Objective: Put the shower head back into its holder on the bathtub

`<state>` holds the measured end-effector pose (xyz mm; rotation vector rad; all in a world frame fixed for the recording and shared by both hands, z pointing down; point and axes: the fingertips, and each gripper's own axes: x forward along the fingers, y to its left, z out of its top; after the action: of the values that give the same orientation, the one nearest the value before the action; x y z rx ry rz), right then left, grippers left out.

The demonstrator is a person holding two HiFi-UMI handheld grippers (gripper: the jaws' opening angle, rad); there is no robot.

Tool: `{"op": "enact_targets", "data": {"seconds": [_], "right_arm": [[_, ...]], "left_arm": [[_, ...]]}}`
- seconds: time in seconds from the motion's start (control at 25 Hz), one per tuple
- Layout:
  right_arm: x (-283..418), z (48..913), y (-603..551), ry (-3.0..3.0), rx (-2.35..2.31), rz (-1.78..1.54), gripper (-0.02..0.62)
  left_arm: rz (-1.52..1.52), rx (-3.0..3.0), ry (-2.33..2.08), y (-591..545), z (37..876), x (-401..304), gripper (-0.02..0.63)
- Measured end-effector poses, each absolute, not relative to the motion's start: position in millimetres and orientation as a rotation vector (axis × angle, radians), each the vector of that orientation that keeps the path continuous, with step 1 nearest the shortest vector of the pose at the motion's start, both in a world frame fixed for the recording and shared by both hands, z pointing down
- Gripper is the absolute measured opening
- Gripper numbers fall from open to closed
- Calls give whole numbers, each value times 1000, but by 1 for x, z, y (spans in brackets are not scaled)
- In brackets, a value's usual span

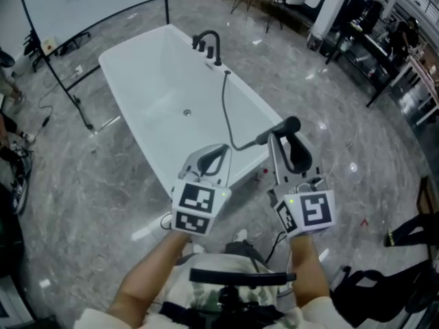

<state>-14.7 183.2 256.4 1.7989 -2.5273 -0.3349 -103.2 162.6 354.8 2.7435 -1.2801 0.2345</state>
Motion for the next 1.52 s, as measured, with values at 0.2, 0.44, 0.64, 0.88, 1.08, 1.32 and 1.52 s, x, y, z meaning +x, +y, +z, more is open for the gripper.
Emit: {"op": "enact_targets", "data": {"seconds": [0.2, 0.44, 0.64, 0.88, 1.08, 1.32, 1.52], "right_arm": [[-2, 243, 157, -2582, 1742, -392, 129], [22, 196, 106, -2669, 1603, -507, 130], [44, 190, 74, -2720, 1511, -569, 130], [72, 177, 28, -2783, 1393, -601, 130], [84, 149, -11, -2843, 1266, -613, 130], [77, 119, -50, -2892, 1145, -680, 130], [61, 88, -86, -2897, 1137, -746, 130]], "left_arm": [[257, 2725, -1326, 142, 360, -90, 15], [262, 2660, -1425, 97, 348, -64, 15], [268, 2613, -1491, 75, 359, -41, 15], [271, 2560, -1567, 40, 356, -14, 15], [266, 2511, -1629, 12, 338, 1, 15], [256, 2471, -1691, -6, 331, 2, 15], [242, 2457, -1691, -26, 335, -11, 15]]}}
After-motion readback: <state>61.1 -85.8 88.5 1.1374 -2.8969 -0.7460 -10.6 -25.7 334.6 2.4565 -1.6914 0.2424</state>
